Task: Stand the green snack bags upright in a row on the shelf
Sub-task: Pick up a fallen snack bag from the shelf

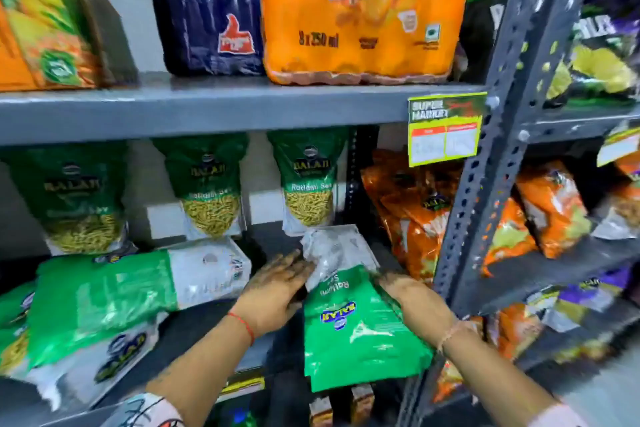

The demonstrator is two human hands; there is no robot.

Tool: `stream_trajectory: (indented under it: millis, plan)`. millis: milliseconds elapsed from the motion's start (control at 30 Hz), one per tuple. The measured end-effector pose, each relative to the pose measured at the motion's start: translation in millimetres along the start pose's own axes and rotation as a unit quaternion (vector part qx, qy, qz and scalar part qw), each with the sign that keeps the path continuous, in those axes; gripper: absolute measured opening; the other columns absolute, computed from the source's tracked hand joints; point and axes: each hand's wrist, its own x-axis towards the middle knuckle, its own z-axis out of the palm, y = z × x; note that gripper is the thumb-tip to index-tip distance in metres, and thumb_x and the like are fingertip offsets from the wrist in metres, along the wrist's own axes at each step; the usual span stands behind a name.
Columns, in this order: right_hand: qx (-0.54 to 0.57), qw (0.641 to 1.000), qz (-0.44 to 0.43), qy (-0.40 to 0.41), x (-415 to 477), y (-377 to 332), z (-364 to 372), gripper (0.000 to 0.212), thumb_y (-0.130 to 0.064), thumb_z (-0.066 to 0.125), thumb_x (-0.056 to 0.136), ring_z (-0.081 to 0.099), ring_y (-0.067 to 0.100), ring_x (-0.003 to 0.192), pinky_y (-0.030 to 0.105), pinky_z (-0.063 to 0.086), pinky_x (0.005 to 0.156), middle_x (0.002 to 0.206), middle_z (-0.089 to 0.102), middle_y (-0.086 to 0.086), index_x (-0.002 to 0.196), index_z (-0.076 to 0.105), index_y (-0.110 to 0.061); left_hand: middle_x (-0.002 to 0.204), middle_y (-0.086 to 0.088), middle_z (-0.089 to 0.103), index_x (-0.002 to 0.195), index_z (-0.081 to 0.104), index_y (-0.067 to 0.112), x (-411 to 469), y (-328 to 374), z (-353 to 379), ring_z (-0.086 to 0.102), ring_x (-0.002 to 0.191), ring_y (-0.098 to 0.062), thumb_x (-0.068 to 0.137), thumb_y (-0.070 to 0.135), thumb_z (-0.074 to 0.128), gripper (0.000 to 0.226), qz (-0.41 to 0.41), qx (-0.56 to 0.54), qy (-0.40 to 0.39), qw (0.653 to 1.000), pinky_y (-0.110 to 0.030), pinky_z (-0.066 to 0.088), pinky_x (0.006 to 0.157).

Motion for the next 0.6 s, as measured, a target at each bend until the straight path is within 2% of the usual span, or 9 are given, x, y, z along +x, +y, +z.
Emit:
stream_trajectory:
  millis: [67,133,200,300,367,400,500,533,600]
  plan:
    - [-0.019,1.000,0.011,-0.021,-3.3,9.7,6.1,0.052,-0.011,0.038,0.064,0.071,0.016,0.088,0.022,0.058,0.069,0.102,0.073,0.001,0.107,0.066,-0.016,0.141,0.000,0.048,0.144,0.017,0.032,7.5,0.7,22.5,0.044,0.130,-0.023,0.053,0.038,0.073,0.107,0.017,-0.019,-0.064,0.998,-0.044,0.035,0.105]
    - [-0.054,0.998,0.012,0.013,-9.3,12.2,12.5,0.056,-0.012,0.032,0.064,0.070,0.012,0.092,0.021,0.057,0.073,0.103,0.074,-0.003,0.107,0.068,-0.017,0.153,0.006,0.011,0.129,-0.029,0.053,0.2,2.9,36.3,0.005,0.141,-0.019,0.069,0.025,0.059,0.109,0.017,-0.044,-0.092,0.995,-0.044,-0.004,0.112]
    - [-0.077,0.997,-0.018,-0.017,-11.6,13.7,16.0,0.052,-0.011,0.040,0.065,0.068,0.012,0.097,0.022,0.056,0.076,0.105,0.073,-0.003,0.110,0.067,-0.017,0.152,0.011,-0.004,0.111,-0.042,0.061,0.2,6.7,46.6,-0.010,0.140,-0.014,0.079,0.022,0.045,0.101,0.015,-0.080,-0.113,0.990,-0.036,-0.019,0.108]
    - [-0.072,0.996,-0.016,-0.044,-13.0,10.7,12.4,0.076,-0.004,0.067,0.061,0.050,0.009,0.124,0.021,0.045,0.097,0.136,0.052,-0.002,0.133,0.045,-0.012,0.154,0.012,-0.002,0.110,-0.033,0.071,-0.5,8.8,51.9,-0.001,0.144,-0.012,0.082,0.044,0.027,0.071,-0.009,-0.145,-0.106,0.984,-0.025,-0.010,0.113]
    - [0.034,0.998,-0.022,-0.043,-16.0,17.3,20.9,0.082,0.002,0.056,0.077,0.014,0.002,0.137,0.019,0.017,0.113,0.147,0.013,-0.013,0.145,0.016,-0.020,0.150,0.018,-0.003,0.112,-0.024,0.074,-2.4,5.0,55.9,0.002,0.143,-0.009,0.079,0.054,0.022,0.060,-0.026,-0.174,-0.115,0.978,-0.022,-0.003,0.115]
    - [0.122,0.991,-0.001,-0.060,-16.8,18.9,23.8,0.079,0.005,0.051,0.081,0.008,0.001,0.137,0.020,0.009,0.115,0.146,0.007,-0.016,0.144,0.014,-0.026,0.149,0.020,-0.003,0.113,-0.020,0.075,-2.7,3.8,56.3,0.003,0.143,-0.008,0.079,0.055,0.023,0.058,-0.030,-0.191,-0.114,0.974,-0.022,-0.001,0.116]
    - [0.365,0.930,0.034,0.012,-18.1,2.7,12.3,0.062,-0.001,0.061,0.081,0.027,0.007,0.137,0.037,0.023,0.117,0.147,0.028,-0.009,0.128,0.041,-0.035,0.148,0.021,0.008,0.113,-0.003,0.080,-2.3,1.8,49.7,0.008,0.141,-0.004,0.078,0.057,0.031,0.053,-0.064,-0.266,-0.088,0.958,-0.017,0.005,0.116]
    - [0.447,0.891,0.046,0.056,-21.5,-1.4,7.1,0.053,-0.012,0.072,0.073,0.040,0.005,0.129,0.033,0.037,0.110,0.140,0.043,-0.003,0.119,0.052,-0.029,0.148,0.020,0.015,0.114,0.009,0.078,-1.5,3.5,42.7,0.012,0.140,-0.002,0.079,0.055,0.036,0.050,-0.086,-0.310,-0.080,0.944,-0.014,0.009,0.114]
    - [0.510,0.844,0.095,0.136,-12.2,-13.6,-8.2,0.047,-0.013,0.083,0.042,0.062,-0.011,0.090,0.008,0.051,0.078,0.094,0.070,-0.004,0.086,0.067,-0.019,0.141,0.019,0.036,0.120,0.034,0.059,5.3,9.4,26.9,0.030,0.132,0.004,0.083,0.036,0.046,0.045,-0.160,-0.441,-0.028,0.883,-0.001,0.020,0.103]
